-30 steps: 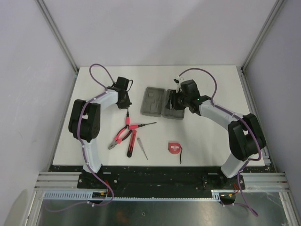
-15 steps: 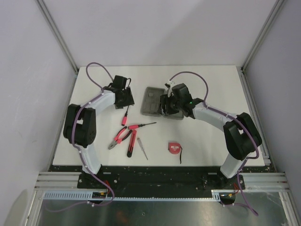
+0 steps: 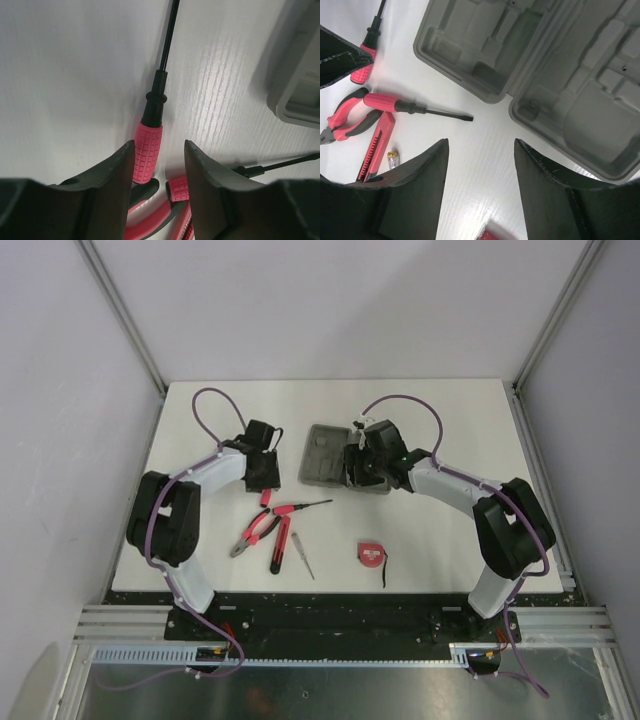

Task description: Pack the tool kit

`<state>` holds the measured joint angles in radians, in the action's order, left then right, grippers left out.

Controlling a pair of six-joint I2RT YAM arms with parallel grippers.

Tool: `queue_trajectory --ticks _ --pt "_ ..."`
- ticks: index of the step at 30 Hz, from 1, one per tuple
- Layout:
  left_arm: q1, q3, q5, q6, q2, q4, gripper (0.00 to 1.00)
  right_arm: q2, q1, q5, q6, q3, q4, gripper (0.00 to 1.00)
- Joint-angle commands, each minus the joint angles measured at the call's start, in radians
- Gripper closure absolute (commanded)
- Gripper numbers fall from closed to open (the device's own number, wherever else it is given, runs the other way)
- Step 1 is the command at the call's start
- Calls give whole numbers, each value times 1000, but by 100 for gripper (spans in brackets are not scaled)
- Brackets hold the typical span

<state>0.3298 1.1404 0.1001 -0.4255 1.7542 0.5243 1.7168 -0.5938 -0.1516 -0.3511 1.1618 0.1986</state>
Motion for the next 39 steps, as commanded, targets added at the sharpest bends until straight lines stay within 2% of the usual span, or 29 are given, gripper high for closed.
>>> queue_trajectory --ticks 1,8,10,15,18,20,22,25,31,39 --pt "8 29 11 18 30 -12 53 -8 2 32 -18 39 20 41" --pt "7 76 12 41 91 -11 57 -19 4 48 -24 39 36 41" --pt "7 82 15 39 103 -11 65 -15 6 56 -28 39 26 43" --pt "7 83 18 24 104 -12 87 36 -5 30 21 52 -87 54" --pt "7 89 23 24 78 -12 98 94 -12 68 42 81 -147 67" --pt "6 98 19 29 55 -11 99 125 -14 84 45 94 -200 77" --pt "6 109 1 33 28 -12 100 167 -16 92 41 122 -232 82" --pt "7 125 -35 30 -19 -12 100 243 -16 97 40 195 -178 89" --pt "8 164 -161 29 -65 -13 100 309 -21 96 56 235 -81 93" --pt "28 215 -285 49 -32 -32 100 293 -19 91 77 223 86 98"
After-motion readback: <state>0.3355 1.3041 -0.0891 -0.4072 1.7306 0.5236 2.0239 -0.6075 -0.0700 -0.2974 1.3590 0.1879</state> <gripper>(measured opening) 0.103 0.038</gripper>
